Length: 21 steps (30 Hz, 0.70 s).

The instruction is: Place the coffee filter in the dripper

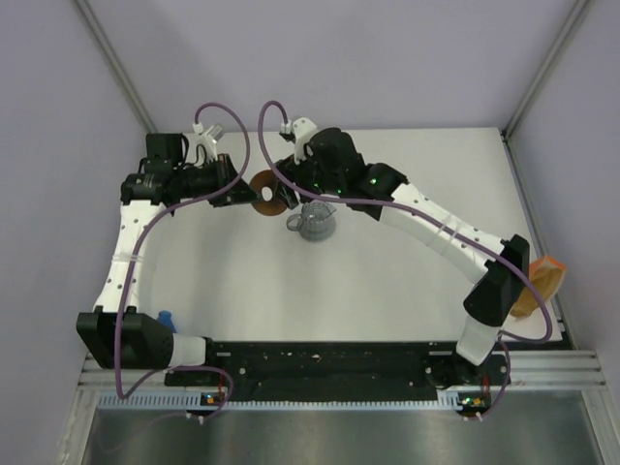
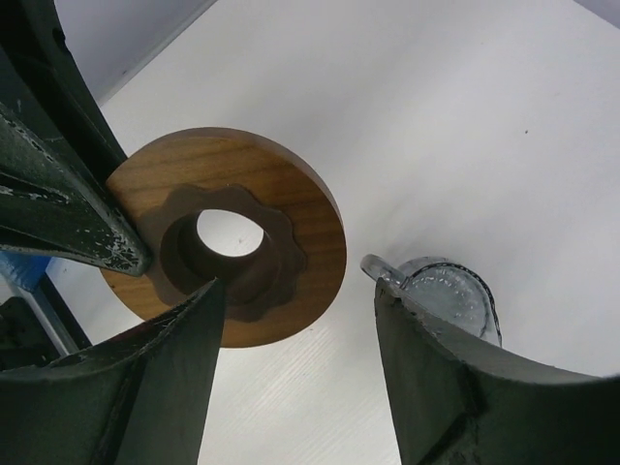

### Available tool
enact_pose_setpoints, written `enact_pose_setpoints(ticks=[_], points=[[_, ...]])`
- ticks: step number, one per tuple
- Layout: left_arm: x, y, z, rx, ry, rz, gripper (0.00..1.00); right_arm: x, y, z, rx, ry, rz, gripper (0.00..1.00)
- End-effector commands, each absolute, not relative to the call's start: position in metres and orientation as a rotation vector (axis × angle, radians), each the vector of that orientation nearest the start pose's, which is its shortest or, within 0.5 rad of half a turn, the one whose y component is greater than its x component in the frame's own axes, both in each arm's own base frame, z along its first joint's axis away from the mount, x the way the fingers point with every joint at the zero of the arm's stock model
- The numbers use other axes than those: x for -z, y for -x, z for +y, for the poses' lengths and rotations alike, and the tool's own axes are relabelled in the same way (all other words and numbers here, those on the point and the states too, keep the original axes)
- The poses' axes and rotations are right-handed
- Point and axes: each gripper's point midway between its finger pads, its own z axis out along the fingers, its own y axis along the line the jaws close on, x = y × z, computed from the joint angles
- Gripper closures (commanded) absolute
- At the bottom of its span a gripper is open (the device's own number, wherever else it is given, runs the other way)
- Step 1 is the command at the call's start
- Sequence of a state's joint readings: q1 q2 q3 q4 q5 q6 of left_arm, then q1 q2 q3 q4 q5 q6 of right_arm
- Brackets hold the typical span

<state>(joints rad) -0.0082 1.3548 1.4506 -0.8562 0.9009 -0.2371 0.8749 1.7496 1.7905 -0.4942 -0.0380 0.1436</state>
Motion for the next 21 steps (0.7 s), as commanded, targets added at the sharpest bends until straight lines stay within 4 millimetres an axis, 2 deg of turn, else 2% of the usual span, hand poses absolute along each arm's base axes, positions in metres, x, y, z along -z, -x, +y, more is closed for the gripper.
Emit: enact_pose_setpoints(ticks=[1, 4, 10, 14, 17, 18, 19, 21], points=[[-0.324, -0.295, -0.150, 1.171, -0.273, 2.140, 1.00, -0.327, -0.327, 0.416, -0.730, 0.719, 1.873, 0.38], [-0.326, -0.293, -0.151, 1.177, -0.280, 2.133, 1.00, -0.325, -0.330, 0.418, -0.724, 0.709, 1.877, 0.40], [-0.327, -0.290, -0.153, 1.191, -0.289, 2.127, 1.00, -0.314, -0.337, 0.418, -0.719, 0.709, 1.901, 0.53], [-0.326, -0.289, -0.154, 1.216, -0.292, 2.126, 1.00, -0.315, -0.343, 0.414, -0.704, 0.692, 1.900, 0.73], [-0.324, -0.290, -0.153, 1.203, -0.286, 2.133, 1.00, -0.316, -0.347, 0.410, -0.690, 0.688, 1.899, 0.99], [-0.323, -0.292, -0.152, 1.194, -0.283, 2.137, 1.00, -0.314, -0.349, 0.407, -0.681, 0.682, 1.906, 1.00], [-0.323, -0.294, -0.151, 1.184, -0.278, 2.141, 0.95, -0.314, -0.351, 0.403, -0.672, 0.678, 1.913, 1.00], [-0.320, -0.298, -0.149, 1.151, -0.272, 2.153, 0.61, -0.308, -0.357, 0.395, -0.652, 0.669, 1.935, 1.00]])
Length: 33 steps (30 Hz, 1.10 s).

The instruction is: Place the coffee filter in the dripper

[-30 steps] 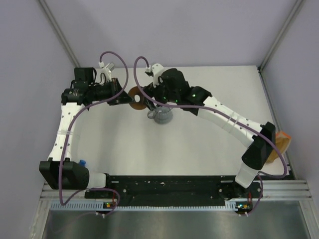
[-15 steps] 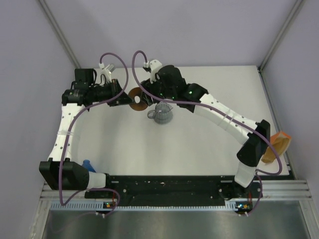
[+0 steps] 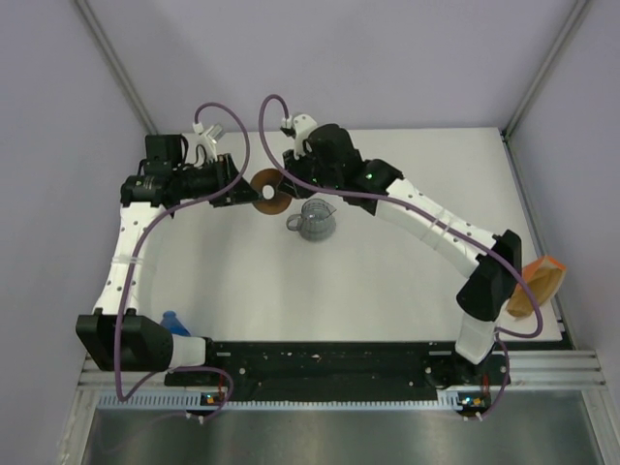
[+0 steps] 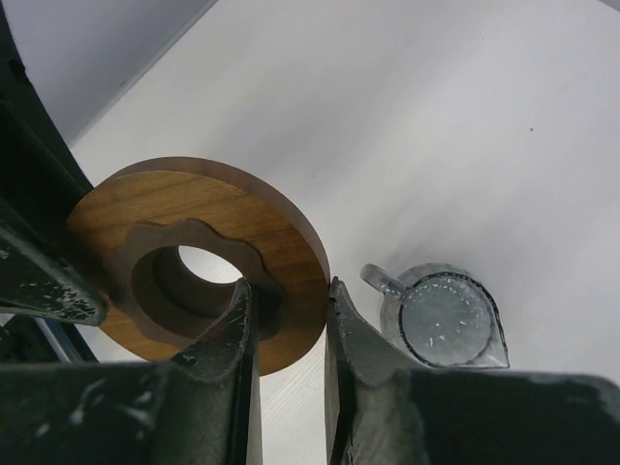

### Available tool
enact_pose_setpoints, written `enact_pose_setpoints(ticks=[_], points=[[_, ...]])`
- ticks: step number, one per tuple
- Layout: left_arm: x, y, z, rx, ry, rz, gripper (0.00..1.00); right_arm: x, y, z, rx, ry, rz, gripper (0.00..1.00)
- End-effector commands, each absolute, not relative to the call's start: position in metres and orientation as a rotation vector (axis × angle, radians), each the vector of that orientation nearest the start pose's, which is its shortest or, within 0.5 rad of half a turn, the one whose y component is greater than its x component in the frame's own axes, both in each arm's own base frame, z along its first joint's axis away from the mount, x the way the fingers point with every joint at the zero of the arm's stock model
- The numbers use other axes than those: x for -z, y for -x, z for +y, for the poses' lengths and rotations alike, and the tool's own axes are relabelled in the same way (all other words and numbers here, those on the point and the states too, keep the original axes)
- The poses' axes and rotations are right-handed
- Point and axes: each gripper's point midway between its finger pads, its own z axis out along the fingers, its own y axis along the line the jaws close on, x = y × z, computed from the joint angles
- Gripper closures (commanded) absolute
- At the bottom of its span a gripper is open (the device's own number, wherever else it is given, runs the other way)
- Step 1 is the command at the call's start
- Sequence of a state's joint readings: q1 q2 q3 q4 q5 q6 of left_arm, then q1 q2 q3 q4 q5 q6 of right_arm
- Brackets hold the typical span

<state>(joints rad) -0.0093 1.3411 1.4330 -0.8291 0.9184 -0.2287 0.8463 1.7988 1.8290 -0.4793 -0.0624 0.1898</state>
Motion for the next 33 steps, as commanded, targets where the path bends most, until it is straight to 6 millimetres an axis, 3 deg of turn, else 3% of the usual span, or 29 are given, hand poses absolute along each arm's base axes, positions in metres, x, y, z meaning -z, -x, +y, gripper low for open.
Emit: enact_pose_setpoints(ticks=[1, 3, 7, 11, 14, 17, 23, 33], points=[[-0.319, -0.300, -0.148, 1.139, -0.274, 2.158, 0.48, -0.305, -0.359, 0.391, -0.642, 0.666, 1.949, 1.00], [-0.314, -0.306, -0.143, 1.099, -0.266, 2.181, 0.25, -0.296, -0.365, 0.380, -0.607, 0.663, 1.980, 1.00], [-0.306, -0.321, -0.123, 0.909, -0.224, 2.241, 0.13, -0.273, -0.378, 0.349, -0.503, 0.657, 2.068, 1.00], [-0.295, -0.338, -0.096, 0.679, -0.163, 2.282, 0.12, -0.230, -0.391, 0.310, -0.401, 0.639, 2.267, 1.00], [-0.287, -0.341, -0.092, 0.648, -0.152, 2.300, 0.12, -0.203, -0.400, 0.295, -0.329, 0.670, 2.394, 1.00], [-0.285, -0.339, -0.096, 0.680, -0.163, 2.304, 0.13, -0.188, -0.407, 0.296, -0.294, 0.705, 2.446, 1.00], [-0.287, -0.338, -0.093, 0.654, -0.177, 2.289, 0.14, -0.179, -0.421, 0.306, -0.279, 0.751, 2.475, 1.00], [-0.282, -0.340, -0.096, 0.682, -0.182, 2.293, 0.15, -0.157, -0.409, 0.324, -0.370, 0.855, 2.514, 1.00]])
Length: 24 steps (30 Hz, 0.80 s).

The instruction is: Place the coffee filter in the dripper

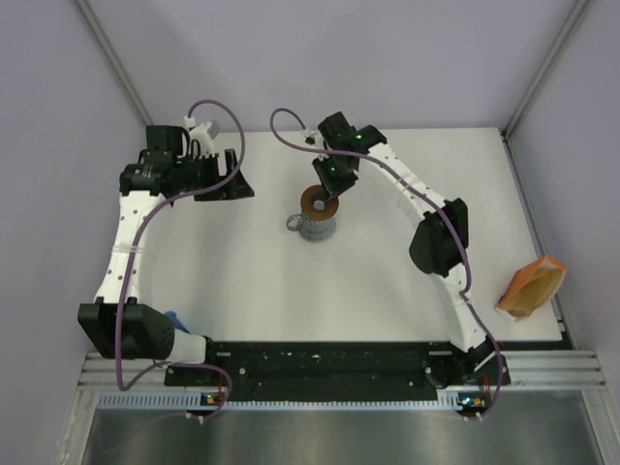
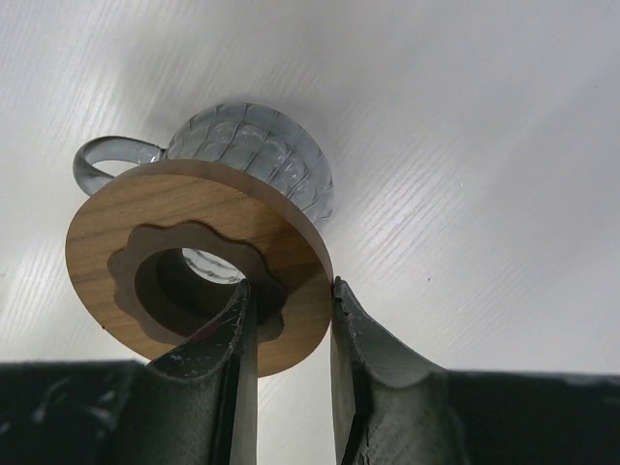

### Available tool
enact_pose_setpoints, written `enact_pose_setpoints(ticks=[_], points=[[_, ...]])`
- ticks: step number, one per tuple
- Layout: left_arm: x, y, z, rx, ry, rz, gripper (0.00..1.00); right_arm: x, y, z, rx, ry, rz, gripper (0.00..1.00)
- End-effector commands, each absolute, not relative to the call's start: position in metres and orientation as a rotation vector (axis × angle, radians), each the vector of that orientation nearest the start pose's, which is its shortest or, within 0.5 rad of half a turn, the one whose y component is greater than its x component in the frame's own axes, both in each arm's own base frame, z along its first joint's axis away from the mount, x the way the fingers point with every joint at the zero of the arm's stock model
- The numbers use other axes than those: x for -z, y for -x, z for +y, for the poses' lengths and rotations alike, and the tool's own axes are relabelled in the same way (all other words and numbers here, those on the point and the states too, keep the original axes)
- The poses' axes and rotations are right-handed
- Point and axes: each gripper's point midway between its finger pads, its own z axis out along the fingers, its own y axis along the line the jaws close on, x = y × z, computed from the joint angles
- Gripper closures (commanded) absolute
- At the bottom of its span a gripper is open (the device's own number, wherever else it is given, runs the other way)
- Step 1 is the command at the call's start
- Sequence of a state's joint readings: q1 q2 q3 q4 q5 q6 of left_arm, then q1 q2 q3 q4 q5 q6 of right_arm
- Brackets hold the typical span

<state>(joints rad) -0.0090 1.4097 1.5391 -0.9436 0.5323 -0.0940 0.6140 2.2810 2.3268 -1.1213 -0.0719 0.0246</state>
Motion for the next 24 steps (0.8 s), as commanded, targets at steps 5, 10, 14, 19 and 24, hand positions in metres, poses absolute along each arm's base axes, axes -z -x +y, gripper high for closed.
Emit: enact_pose_setpoints(ticks=[5, 10, 14, 19, 24], points=[[-0.284, -0.341, -0.098, 0.697, -0.186, 2.293, 0.15, -0.148, -0.409, 0.334, -0.332, 0.924, 2.487, 0.96], [-0.284, -0.339, -0.099, 0.705, -0.189, 2.295, 0.15, -0.142, -0.421, 0.331, -0.270, 0.894, 2.483, 0.91], [-0.284, -0.338, -0.100, 0.709, -0.193, 2.294, 0.15, -0.144, -0.425, 0.331, -0.256, 0.880, 2.471, 0.90], [-0.283, -0.339, -0.100, 0.715, -0.196, 2.295, 0.15, -0.147, -0.428, 0.331, -0.240, 0.858, 2.459, 0.90], [-0.283, -0.338, -0.101, 0.719, -0.201, 2.296, 0.15, -0.140, -0.425, 0.328, -0.229, 0.866, 2.484, 0.83]])
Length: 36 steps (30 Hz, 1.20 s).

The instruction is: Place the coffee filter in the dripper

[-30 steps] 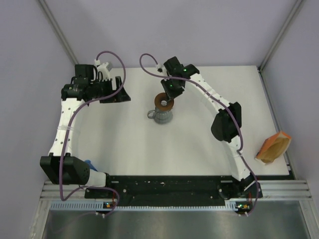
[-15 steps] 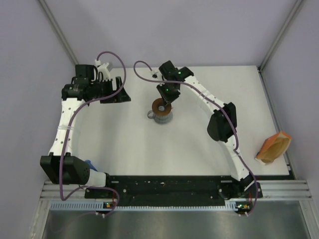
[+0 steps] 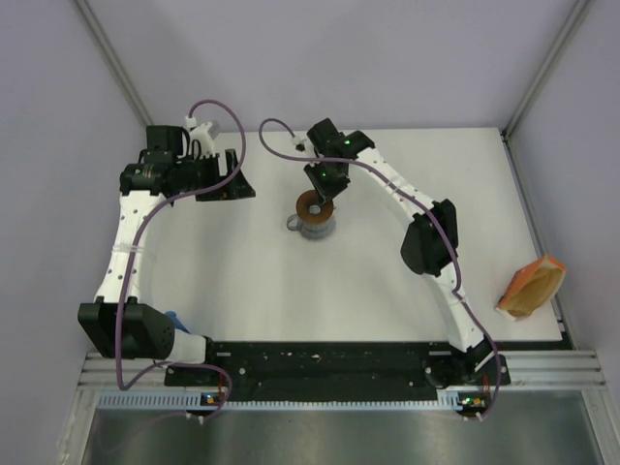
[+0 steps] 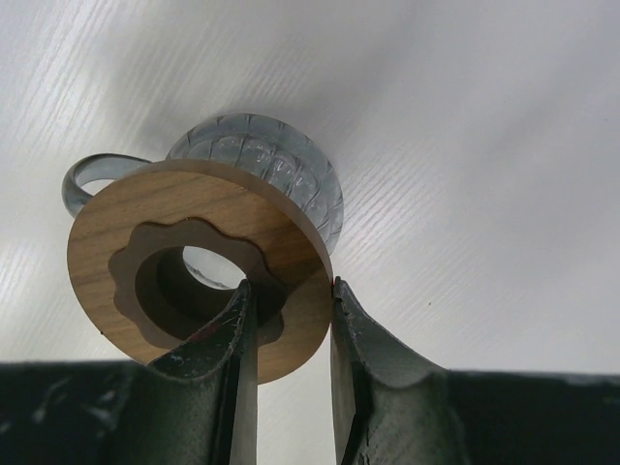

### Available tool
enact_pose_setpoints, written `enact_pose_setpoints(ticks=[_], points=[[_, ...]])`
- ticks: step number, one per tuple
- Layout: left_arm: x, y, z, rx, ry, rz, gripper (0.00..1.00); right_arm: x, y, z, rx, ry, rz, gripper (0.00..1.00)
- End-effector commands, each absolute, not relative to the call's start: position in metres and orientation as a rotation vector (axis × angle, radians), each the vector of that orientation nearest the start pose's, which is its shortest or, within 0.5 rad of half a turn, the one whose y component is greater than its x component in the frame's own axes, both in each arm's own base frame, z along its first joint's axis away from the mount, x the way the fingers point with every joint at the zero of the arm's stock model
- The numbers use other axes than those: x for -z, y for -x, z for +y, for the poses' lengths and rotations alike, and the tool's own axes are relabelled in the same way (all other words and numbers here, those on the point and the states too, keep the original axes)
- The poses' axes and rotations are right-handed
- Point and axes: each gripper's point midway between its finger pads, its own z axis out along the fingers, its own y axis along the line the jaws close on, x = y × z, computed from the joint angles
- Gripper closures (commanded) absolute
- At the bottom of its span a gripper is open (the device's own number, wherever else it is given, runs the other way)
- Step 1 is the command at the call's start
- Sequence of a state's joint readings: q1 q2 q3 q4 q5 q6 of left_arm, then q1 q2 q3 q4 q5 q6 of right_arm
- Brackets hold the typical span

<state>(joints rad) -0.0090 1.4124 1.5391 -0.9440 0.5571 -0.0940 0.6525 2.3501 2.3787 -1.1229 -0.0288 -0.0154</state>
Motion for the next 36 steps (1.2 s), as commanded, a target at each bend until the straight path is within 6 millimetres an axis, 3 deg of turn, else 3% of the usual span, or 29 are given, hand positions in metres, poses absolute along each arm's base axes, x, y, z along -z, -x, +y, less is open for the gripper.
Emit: enact_pose_setpoints(ticks=[1, 5, 7, 12, 16, 21, 25, 27, 30, 33, 36], points=[[-0.283, -0.338, -0.101, 0.719, -0.200, 2.294, 0.15, -0.137, -0.425, 0.327, -0.226, 0.869, 2.491, 0.78], [-0.282, -0.338, -0.101, 0.720, -0.200, 2.301, 0.15, -0.142, -0.424, 0.330, -0.251, 0.867, 2.483, 0.46], [-0.281, -0.337, -0.101, 0.715, -0.205, 2.300, 0.14, -0.151, -0.426, 0.331, -0.255, 0.855, 2.463, 0.39], [-0.283, -0.336, -0.095, 0.664, -0.227, 2.304, 0.14, -0.184, -0.428, 0.336, -0.301, 0.836, 2.387, 0.37], [-0.269, -0.323, -0.067, 0.452, -0.315, 2.392, 0.13, -0.217, -0.423, 0.335, -0.338, 0.823, 2.327, 0.36], [-0.228, -0.271, 0.012, 0.031, -0.361, 2.636, 0.12, -0.240, -0.404, 0.324, -0.365, 0.835, 2.287, 0.35], [-0.204, -0.212, 0.053, 0.020, -0.438, 2.768, 0.12, -0.245, -0.388, 0.319, -0.405, 0.853, 2.265, 0.35], [-0.188, -0.176, 0.068, 0.001, -0.579, 2.849, 0.12, -0.246, -0.382, 0.318, -0.426, 0.862, 2.252, 0.35], [-0.165, -0.139, 0.103, -0.227, -0.806, 2.894, 0.11, -0.247, -0.378, 0.318, -0.451, 0.871, 2.239, 0.34], [-0.147, -0.114, 0.110, -0.309, -0.946, 2.921, 0.11, -0.245, -0.373, 0.318, -0.463, 0.881, 2.240, 0.34], [-0.136, -0.102, 0.118, -0.359, -0.931, 2.996, 0.16, -0.242, -0.369, 0.316, -0.475, 0.888, 2.248, 0.34]])
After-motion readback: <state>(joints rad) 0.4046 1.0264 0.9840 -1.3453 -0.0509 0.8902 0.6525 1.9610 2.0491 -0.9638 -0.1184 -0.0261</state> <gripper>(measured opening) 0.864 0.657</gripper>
